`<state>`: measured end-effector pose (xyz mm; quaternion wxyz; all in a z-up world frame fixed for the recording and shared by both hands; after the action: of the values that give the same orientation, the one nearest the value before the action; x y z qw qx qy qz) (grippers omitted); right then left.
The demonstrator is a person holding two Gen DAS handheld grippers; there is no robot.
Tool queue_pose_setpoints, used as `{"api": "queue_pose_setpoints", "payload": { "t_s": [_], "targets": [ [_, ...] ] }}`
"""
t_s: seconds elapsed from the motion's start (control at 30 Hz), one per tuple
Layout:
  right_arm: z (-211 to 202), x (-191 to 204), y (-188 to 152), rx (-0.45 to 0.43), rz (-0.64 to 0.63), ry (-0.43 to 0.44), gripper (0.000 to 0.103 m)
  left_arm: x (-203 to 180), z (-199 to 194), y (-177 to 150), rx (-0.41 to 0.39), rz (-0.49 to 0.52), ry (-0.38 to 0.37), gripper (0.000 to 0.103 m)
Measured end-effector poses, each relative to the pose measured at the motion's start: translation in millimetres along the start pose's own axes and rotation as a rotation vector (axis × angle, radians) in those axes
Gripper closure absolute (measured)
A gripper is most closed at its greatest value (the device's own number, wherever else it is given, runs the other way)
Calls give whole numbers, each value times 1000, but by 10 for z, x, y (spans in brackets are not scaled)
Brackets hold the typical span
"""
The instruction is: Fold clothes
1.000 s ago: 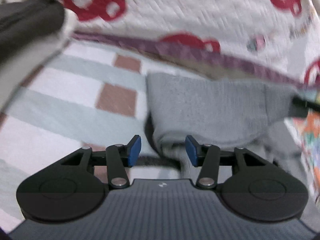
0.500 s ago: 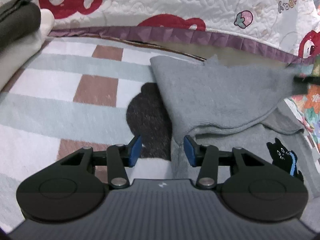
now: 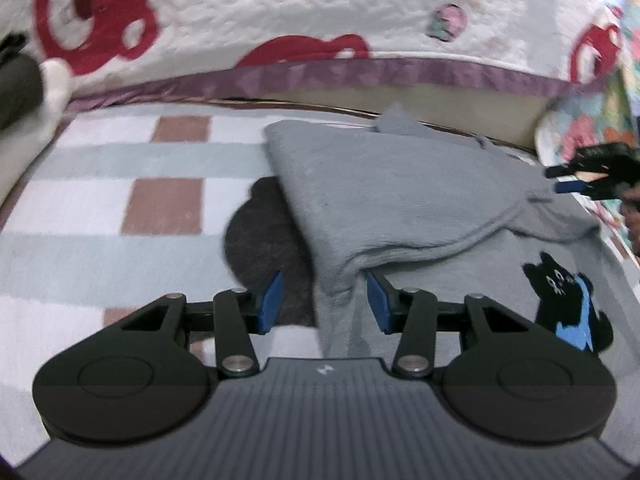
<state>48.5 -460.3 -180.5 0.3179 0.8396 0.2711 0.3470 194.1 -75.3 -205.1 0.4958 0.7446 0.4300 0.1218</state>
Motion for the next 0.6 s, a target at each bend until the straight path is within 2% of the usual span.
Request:
{"api": "queue_pose_setpoints", "payload": {
  "t_s": [0.07,0.13,0.2,0.23,0.3,0.37,0.43,0.6],
  "targets": [
    [63,-92,-83,14,80,22,56,-84,39,-3,11,37,-29,59],
    [132,-141,-180,35,131,32,56,-137,82,-17,19,83,-19,59],
    [188,-151,-244,54,164,40,55,-136,133,-50,29,115,18,59],
    [205,-145,-267,60,173,49,55,-105,157,-72,37,117,48,65],
    [227,-117,-291,62,170,70,54,48,192,-143,71,60,121,68],
    [245,-106,-301,57,162,80,52,196,180,-182,68,-56,131,68],
    [258,-115,-299,50,172,86,51,258,167,-174,57,-92,129,67],
    [288,-137,-278,32,188,101,49,183,176,-186,42,-41,138,68]
  ]
}}
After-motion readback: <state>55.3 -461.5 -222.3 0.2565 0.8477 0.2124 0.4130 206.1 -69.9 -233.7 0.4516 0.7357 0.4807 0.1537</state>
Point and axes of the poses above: each gripper's, at about its wrist camera, not at the fingertips, and z roughly the way its jaws point, x to its left, y to its top, the point moved 9 cm from there along z, roughly the way its jaws point, and after that the axes turned 12 degrees about -x, right-handed, at the moved point
